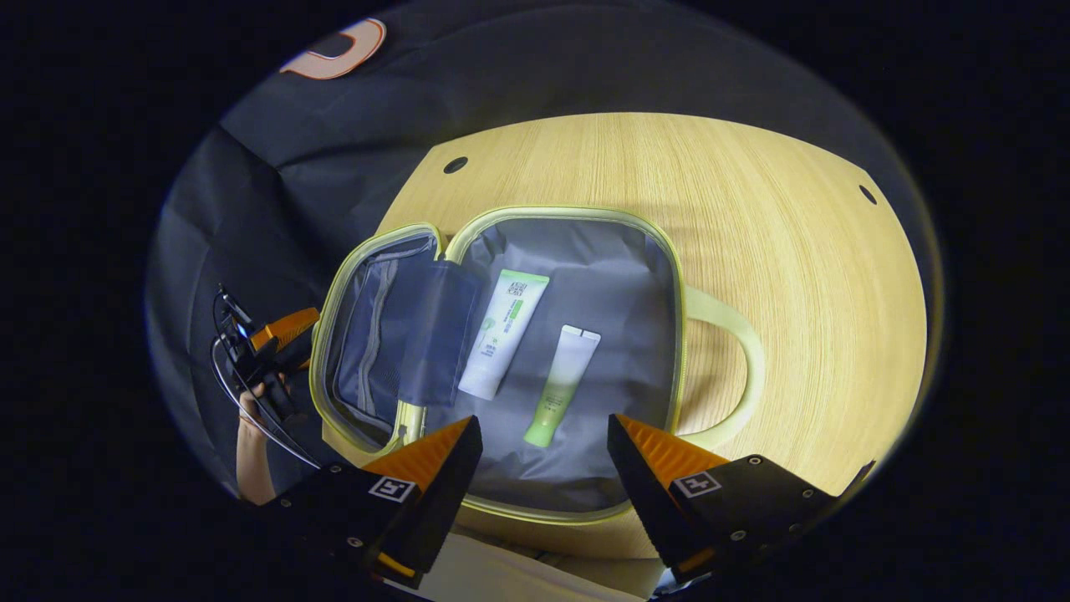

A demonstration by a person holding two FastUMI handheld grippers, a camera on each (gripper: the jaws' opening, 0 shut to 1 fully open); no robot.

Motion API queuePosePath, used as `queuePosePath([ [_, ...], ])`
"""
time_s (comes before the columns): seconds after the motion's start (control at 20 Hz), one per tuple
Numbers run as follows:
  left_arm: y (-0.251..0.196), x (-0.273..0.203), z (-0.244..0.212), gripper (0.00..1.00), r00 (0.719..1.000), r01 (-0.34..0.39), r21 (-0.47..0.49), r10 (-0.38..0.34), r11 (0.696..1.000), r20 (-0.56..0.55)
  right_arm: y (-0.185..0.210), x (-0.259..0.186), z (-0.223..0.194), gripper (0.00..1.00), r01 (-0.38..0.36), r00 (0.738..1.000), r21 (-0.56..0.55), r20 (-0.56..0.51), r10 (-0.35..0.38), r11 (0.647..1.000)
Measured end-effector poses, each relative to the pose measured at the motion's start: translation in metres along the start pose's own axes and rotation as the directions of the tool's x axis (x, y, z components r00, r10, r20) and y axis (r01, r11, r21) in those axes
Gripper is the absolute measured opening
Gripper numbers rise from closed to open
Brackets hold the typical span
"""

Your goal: First open the suitcase, pack the skin care products into it, and then close the suitcase.

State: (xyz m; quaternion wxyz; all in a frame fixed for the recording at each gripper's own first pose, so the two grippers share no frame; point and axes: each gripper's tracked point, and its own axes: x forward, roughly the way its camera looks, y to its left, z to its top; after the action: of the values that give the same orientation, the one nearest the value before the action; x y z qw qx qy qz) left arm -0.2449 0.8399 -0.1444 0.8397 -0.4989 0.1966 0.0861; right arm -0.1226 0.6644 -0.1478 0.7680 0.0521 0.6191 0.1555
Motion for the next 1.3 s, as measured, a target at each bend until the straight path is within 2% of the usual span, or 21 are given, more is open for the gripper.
queuePosePath([
  [0.05,-0.003,0.0,-0.001,0.94,1.0,0.024,-0.029,-0.024,0.999,-0.002,-0.001,0.001,0.001,0.96,-0.001,1.0,0.005,-0.002,0.001,1.0],
  [0.1,-0.002,0.004,-0.003,0.93,1.0,0.013,-0.043,-0.013,0.999,-0.009,-0.001,0.001,0.002,0.96,-0.003,1.0,0.009,-0.004,0.003,1.0],
  [0.15,-0.003,0.005,-0.004,0.71,1.0,0.025,-0.047,-0.025,0.999,-0.004,-0.001,0.002,0.002,0.96,-0.005,1.0,0.01,-0.006,0.005,1.0],
  [0.25,-0.003,0.007,-0.004,0.73,1.0,0.027,-0.034,-0.028,0.999,-0.012,-0.002,0.005,0.002,0.96,-0.009,1.0,0.009,-0.011,0.009,1.0],
  [0.3,-0.004,0.005,-0.004,0.78,1.0,0.024,-0.023,-0.024,0.999,-0.016,-0.002,0.006,0.002,0.96,-0.012,1.0,0.008,-0.015,0.012,1.0],
  [0.35,-0.004,0.006,-0.002,0.73,1.0,0.016,-0.022,-0.017,1.0,-0.017,-0.002,0.007,0.002,0.96,-0.015,1.0,0.006,-0.019,0.016,1.0],
  [0.4,-0.005,0.006,0.0,0.73,1.0,0.007,-0.028,-0.007,1.0,-0.003,-0.002,0.008,0.002,0.96,-0.02,1.0,0.004,-0.023,0.02,1.0],
  [0.6,0.002,0.004,0.013,0.72,0.996,0.006,-0.133,0.006,0.991,0.092,-0.003,0.007,0.003,0.96,-0.028,0.999,0.004,-0.019,0.028,1.0],
  [0.65,0.003,0.004,0.014,0.67,0.995,0.016,-0.162,0.001,0.987,0.104,-0.005,0.007,0.004,0.96,-0.025,1.0,0.009,-0.018,0.025,1.0],
  [0.7,0.013,0.006,0.013,0.72,0.993,-0.031,-0.18,0.051,0.983,0.105,-0.005,0.007,0.004,0.96,-0.026,1.0,0.014,-0.017,0.026,1.0],
  [0.75,0.023,0.01,0.011,0.45,0.989,-0.073,-0.205,0.097,0.976,0.111,-0.005,0.007,0.004,0.96,-0.026,1.0,0.017,-0.016,0.027,1.0],
  [0.8,0.026,0.005,0.01,0.18,0.991,-0.063,-0.218,0.086,0.974,0.098,-0.006,0.007,0.004,0.96,-0.025,1.0,0.017,-0.015,0.026,1.0],
  [0.85,0.02,0.008,0.01,0.19,0.992,-0.05,-0.215,0.074,0.975,0.102,-0.006,0.007,0.003,0.96,-0.024,1.0,0.017,-0.016,0.024,1.0],
  [0.9,0.017,0.003,0.012,0.19,0.992,-0.035,-0.204,0.058,0.978,0.108,-0.005,0.007,0.003,0.96,-0.025,1.0,0.017,-0.017,0.025,1.0],
  [1.0,0.011,0.002,0.011,0.19,0.991,-0.059,-0.166,0.077,0.984,0.105,-0.003,0.008,0.002,0.96,-0.031,0.999,0.018,-0.019,0.032,0.999],
  [1.05,0.006,0.003,0.013,0.07,0.99,-0.078,-0.142,0.093,0.987,0.105,-0.001,0.008,0.002,0.96,-0.038,0.999,0.017,-0.019,0.038,0.999],
  [1.2,-0.022,-0.01,0.024,0.07,0.982,-0.147,-0.007,0.147,0.989,0.12,0.0,0.005,0.004,0.96,-0.05,0.999,0.01,-0.008,0.05,0.999],
  [1.3,-0.054,-0.021,0.03,0.07,0.977,-0.183,0.088,0.172,0.979,0.122,-0.004,-0.001,0.006,0.96,-0.054,0.999,0.005,0.005,0.054,0.999],
])
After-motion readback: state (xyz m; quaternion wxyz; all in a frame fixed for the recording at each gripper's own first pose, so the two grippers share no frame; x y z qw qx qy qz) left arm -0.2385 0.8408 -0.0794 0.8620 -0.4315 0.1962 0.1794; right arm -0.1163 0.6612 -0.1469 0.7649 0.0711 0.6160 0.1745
